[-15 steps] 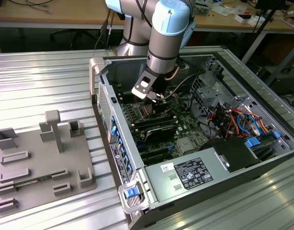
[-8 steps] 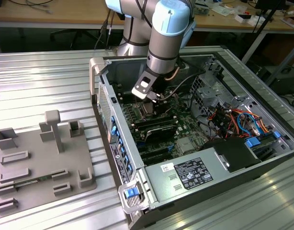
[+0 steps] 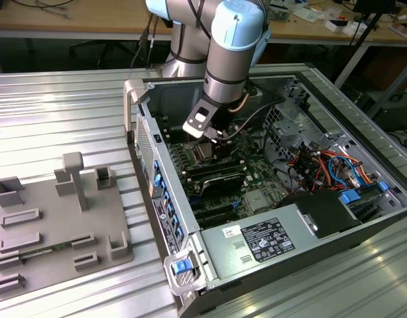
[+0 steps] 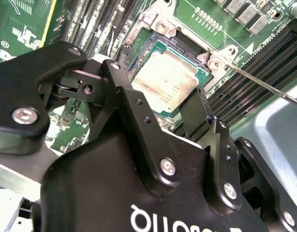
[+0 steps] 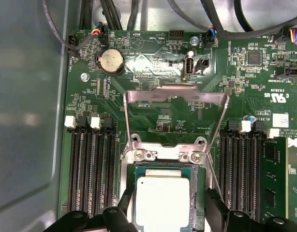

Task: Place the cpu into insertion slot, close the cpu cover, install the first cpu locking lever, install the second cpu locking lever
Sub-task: 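Place the cpu into insertion slot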

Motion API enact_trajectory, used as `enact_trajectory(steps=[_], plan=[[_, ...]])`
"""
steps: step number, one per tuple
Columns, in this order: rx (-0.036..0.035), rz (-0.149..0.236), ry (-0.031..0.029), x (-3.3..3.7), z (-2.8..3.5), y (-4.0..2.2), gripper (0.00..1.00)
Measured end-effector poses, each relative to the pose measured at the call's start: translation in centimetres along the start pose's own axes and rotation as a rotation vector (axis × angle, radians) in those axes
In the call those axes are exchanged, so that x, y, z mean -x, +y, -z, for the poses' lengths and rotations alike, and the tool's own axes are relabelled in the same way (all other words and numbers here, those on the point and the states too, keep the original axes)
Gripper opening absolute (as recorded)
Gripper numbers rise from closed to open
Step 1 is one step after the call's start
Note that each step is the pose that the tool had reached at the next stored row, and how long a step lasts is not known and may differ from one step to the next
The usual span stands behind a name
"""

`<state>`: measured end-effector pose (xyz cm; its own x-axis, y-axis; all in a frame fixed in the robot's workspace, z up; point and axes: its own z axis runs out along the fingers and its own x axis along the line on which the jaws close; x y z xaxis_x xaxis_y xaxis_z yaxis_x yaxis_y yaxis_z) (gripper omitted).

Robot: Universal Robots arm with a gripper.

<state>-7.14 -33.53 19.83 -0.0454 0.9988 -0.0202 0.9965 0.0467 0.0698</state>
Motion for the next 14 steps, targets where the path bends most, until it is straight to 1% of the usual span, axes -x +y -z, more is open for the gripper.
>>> enact_trajectory(steps=[3,5,14], plan=[[-0.0004,-0.011,-0.0012,0.14,0.01,0.0,0.69],[-0.0006,-0.027,-0.0021,0.14,0.0,0.05,0.69],[-0.0007,-0.028,-0.0022,0.14,-0.01,0.05,0.69]])
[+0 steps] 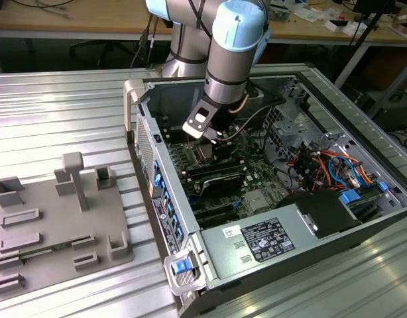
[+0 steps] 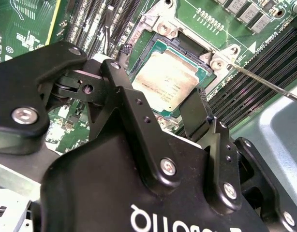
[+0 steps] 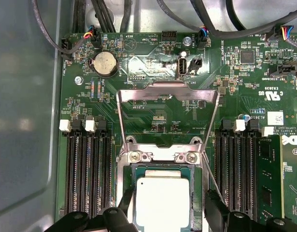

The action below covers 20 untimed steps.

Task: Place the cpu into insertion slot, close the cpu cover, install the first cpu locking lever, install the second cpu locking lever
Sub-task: 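Place the cpu into insertion slot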

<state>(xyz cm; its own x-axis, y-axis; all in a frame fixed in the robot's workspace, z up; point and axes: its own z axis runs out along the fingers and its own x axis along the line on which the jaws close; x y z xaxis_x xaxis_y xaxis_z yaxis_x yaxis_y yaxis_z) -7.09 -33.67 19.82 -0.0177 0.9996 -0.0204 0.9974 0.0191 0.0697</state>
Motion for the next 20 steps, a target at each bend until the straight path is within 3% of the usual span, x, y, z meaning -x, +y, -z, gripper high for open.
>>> enact_trajectory(steps=[8,20], plan=[[0.0001,0.0,0.0001,0.0,0.15,0.01,0.69],[-0.0001,0.0,-0.0001,-0.27,1.93,0.29,0.69]])
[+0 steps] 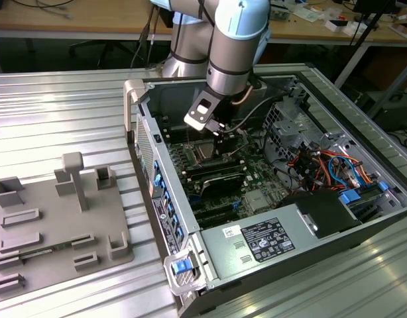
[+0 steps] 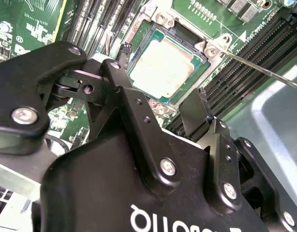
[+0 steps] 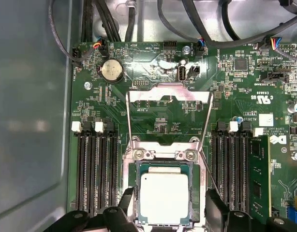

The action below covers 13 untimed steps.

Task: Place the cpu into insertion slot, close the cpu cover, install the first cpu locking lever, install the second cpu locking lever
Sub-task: 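Place the cpu into insertion slot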

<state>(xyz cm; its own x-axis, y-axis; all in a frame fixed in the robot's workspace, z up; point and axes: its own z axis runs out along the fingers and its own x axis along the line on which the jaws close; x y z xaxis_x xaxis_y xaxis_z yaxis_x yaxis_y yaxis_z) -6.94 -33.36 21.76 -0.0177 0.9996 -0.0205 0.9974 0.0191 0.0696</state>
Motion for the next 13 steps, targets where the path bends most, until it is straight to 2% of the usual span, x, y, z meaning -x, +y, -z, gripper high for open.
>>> enact_trajectory(steps=[3,4,7,8,12,13], plan=[[-0.0005,0.0,0.0001,-0.02,0.23,0.17,0.67],[-0.0011,0.0,0.0001,-0.02,0.27,0.3,0.54],[-0.003,0.0,-0.0001,-0.02,0.49,0.64,0.36],[-0.0032,0.0,-0.0001,-0.02,0.54,0.69,0.36],[-0.0033,0.0,-0.0002,-0.03,0.65,0.7,0.12],[-0.0034,0.0,-0.0004,-0.03,0.66,0.67,0.12]])
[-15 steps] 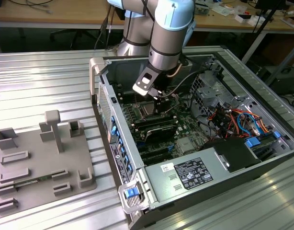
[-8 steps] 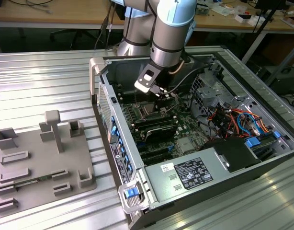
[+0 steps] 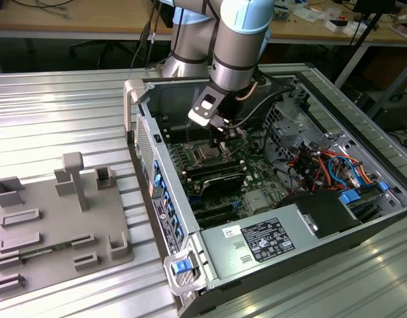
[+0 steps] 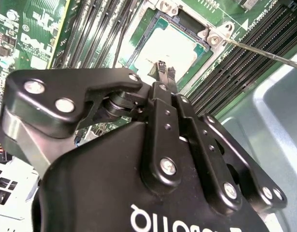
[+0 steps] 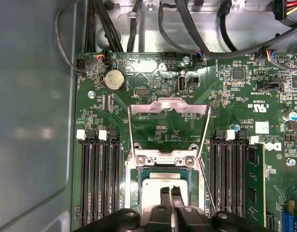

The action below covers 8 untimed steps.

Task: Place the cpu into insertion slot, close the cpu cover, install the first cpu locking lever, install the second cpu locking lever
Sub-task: 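Place the cpu into insertion slot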

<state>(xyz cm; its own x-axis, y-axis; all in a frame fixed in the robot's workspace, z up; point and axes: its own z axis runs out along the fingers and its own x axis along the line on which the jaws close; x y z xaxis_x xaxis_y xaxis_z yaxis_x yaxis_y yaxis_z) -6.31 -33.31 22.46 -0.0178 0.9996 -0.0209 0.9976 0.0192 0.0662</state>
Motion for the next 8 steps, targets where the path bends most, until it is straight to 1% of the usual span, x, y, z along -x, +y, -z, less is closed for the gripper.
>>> enact_trajectory(steps=[1,6,7,8], plan=[[0.0,0.0,-0.0001,0.0,0.01,-0.04,0.11],[0.0,0.0,0.0,0.0,0.01,-0.12,0.11],[0.0,0.0,-0.003,0.0,0.0,-0.05,0.11],[-0.0009,0.001,-0.0082,-0.02,0.0,0.07,0.11]])
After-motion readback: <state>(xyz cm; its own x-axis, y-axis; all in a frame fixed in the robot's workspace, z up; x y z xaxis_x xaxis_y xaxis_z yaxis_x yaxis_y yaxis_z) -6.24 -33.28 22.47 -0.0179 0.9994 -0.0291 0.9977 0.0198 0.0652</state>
